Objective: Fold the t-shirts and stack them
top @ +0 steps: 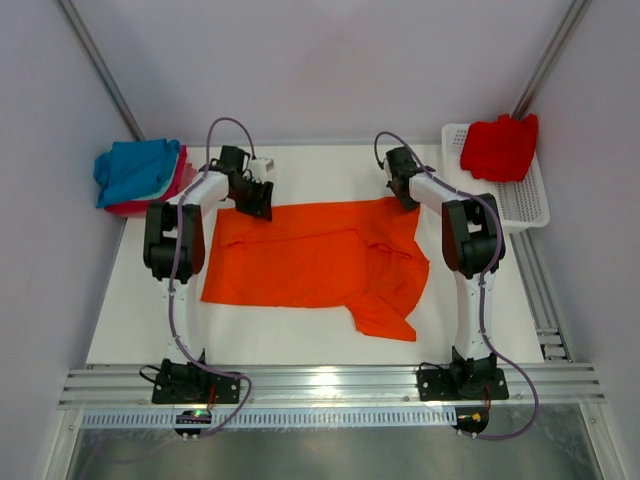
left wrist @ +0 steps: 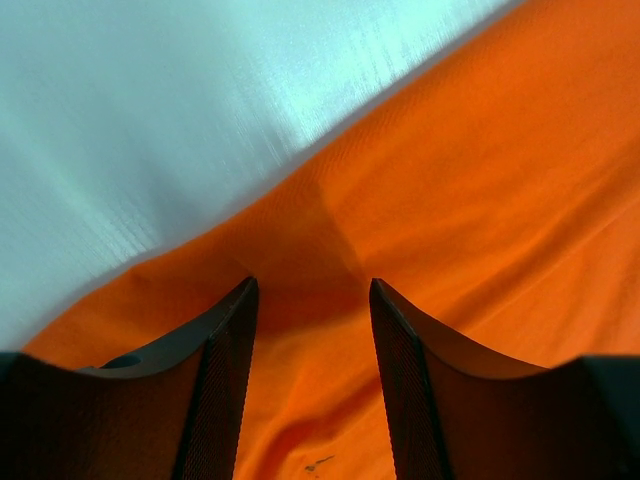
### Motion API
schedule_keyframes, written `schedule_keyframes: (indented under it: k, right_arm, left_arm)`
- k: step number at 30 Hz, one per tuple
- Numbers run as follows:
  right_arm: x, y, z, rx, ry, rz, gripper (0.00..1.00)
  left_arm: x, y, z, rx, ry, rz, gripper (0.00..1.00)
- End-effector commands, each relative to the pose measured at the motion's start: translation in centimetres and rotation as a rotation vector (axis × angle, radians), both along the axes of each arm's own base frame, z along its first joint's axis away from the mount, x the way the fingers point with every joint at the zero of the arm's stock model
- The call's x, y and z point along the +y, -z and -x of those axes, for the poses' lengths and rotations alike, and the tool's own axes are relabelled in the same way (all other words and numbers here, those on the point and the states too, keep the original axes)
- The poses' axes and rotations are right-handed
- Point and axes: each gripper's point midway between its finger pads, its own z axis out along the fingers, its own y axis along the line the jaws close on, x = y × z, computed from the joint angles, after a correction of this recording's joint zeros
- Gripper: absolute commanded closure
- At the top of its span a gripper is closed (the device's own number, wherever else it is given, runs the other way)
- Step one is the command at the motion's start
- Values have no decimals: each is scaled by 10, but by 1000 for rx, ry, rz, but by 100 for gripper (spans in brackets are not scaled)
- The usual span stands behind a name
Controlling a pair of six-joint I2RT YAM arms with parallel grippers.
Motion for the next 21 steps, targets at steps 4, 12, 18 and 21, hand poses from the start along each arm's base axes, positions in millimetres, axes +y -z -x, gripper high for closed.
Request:
schedule_keyframes:
  k: [4,12,18,21]
  right_arm:
    - [-16,-10,-8,-71,79,4,69]
    - [-43,-21,-4,-108,145,-13,69]
    - [-46,-42,-3,-169,156,-17,69]
    - [-47,-56,-3,-193,156,-19,68]
  left_arm:
    - [20,-6,13,13,-32,-42,49]
    - [42,-13,15,-10,-81,-72,50]
    - [61,-26,7,-74,-111,-152,51]
    - [71,-32,5,-103,-127,-205,50]
